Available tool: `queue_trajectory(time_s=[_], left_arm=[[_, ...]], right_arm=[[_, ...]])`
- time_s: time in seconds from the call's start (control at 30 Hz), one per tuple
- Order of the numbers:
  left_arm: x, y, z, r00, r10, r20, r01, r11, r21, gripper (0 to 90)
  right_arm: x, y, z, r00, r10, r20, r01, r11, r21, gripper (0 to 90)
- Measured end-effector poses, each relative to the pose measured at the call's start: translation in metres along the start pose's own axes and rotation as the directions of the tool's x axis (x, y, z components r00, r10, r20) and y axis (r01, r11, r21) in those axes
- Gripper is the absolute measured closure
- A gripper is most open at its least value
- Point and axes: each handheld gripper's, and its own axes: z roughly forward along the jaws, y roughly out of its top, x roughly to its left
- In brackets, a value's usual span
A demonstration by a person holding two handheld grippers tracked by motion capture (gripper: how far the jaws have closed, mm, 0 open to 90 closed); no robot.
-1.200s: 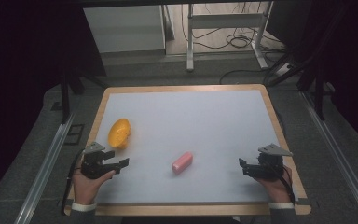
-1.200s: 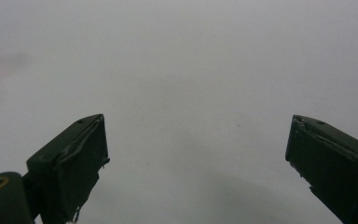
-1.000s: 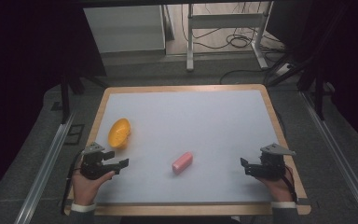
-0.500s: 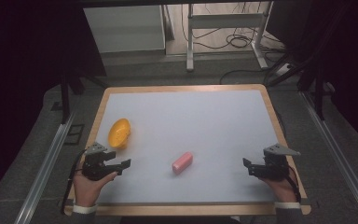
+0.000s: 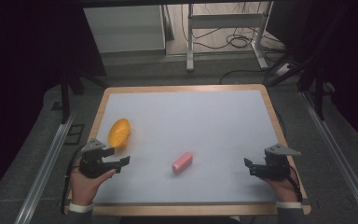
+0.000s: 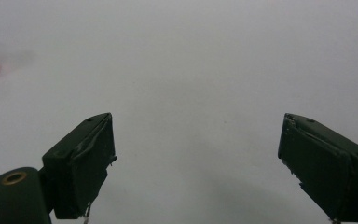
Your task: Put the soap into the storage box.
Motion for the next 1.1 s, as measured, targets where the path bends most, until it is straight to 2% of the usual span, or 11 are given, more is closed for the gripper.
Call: queue_trajectory(time_s=[0.33, 0.6, 1.1], left_arm=[[-0.008, 0.004, 0.000, 0.9998, 0.017, 0.008, -0.017, 0.9998, 0.008, 25.0], [-0.018, 0.014, 0.003, 0.9983, 0.028, 0.051, -0.028, 0.9996, 0.002, 23.7], [-0.032, 0.026, 0.013, 0.9952, 0.080, 0.057, -0.082, 0.9962, 0.031, 24.9]], right_arm=[[0.001, 0.000, 0.000, 0.9999, -0.010, -0.003, 0.010, 0.9999, -0.003, 11.1], [0.000, 0.000, -0.001, 0.9999, -0.014, 0.000, 0.014, 0.9999, -0.002, 11.5], [-0.001, -0.002, -0.001, 0.9997, -0.021, 0.010, 0.022, 0.9997, -0.010, 11.5]])
